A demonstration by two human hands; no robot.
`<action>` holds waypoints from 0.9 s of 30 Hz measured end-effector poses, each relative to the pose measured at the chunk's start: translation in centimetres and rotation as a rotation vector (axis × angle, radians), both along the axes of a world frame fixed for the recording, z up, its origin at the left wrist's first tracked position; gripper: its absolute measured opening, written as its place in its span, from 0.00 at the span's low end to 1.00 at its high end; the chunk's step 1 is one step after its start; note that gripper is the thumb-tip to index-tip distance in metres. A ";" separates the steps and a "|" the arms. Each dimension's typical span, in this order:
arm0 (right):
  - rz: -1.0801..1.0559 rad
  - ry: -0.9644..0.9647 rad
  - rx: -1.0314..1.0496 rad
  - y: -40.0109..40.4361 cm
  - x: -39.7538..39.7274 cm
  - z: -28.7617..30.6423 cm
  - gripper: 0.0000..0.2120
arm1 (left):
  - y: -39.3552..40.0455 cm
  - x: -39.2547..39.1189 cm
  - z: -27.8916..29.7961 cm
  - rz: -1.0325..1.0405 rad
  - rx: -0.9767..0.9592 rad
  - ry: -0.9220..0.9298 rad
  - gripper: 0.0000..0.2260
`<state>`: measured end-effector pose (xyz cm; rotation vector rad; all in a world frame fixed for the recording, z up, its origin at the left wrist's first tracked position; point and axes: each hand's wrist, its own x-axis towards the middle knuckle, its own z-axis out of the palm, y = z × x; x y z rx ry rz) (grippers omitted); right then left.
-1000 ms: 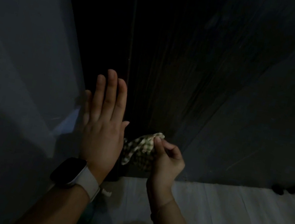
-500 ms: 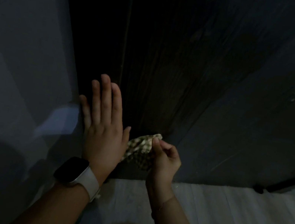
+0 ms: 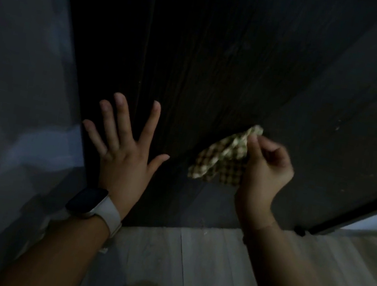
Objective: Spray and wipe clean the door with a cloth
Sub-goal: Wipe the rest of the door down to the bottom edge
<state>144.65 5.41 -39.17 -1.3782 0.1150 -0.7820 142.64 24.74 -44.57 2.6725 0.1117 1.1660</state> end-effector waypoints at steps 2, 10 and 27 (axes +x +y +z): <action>-0.047 0.110 -0.006 -0.5 -0.3 -4.8 0.10 | -0.1 0.1 -0.2 0.010 0.012 -0.001 0.50; -0.140 0.735 0.134 -2.0 0.0 -17.5 0.11 | -0.3 0.2 -0.1 0.055 0.050 -0.006 0.50; -0.074 0.192 -0.010 -1.9 -0.1 -7.0 0.11 | -0.5 0.2 0.2 0.058 0.023 0.016 0.50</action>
